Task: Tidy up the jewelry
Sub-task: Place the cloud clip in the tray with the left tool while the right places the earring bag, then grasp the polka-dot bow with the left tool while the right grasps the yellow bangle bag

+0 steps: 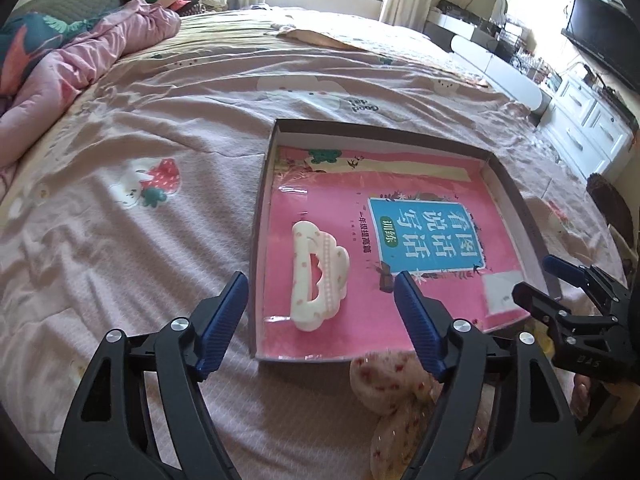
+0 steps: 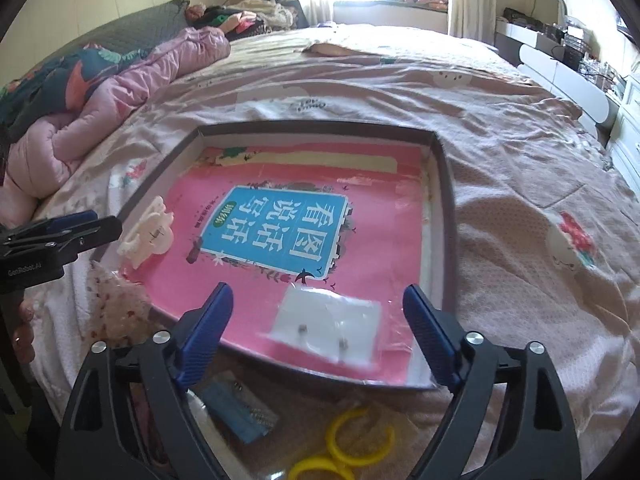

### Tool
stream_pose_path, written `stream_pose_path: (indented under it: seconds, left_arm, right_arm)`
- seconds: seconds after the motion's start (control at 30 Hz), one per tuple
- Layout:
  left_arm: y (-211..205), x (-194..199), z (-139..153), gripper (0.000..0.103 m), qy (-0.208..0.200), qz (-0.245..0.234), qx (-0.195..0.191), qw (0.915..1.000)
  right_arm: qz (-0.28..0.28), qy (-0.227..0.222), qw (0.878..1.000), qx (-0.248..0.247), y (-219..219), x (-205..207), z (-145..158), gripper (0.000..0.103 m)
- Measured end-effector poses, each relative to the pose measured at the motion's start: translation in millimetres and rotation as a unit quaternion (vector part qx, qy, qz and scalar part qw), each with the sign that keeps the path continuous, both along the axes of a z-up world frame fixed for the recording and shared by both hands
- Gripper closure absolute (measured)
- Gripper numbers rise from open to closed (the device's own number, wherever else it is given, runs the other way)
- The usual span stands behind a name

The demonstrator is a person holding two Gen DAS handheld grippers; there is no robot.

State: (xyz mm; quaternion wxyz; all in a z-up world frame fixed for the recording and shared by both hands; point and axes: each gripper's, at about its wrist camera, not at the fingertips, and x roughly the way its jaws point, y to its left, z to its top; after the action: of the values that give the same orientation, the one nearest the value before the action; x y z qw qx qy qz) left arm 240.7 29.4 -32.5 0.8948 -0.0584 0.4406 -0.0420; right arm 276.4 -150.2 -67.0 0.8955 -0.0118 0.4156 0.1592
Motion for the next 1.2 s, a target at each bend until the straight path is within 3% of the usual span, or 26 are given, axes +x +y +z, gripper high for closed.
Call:
stream_pose_path:
  seconds: [0.23,0.7,1.2]
  left_arm:
    - [5,-22,16,0.028,-0.017,0.009,-0.008,0.9998]
    - [8,-67,42,0.024,-0.048,0.014,-0.016,0.9986]
    - [-5,-105,51,0.024,-0.059,0.001,-0.017,0.9981]
  right_arm:
    - [-0.012,-0.028,0.999,0.013,-14,-25,26,0.010]
    - [-0.024,-0.078,0.996,0.024,-36,-81,73,0.009]
    - [-0.019,-0.086,0.996,0.018,-50,-131,79,0.009]
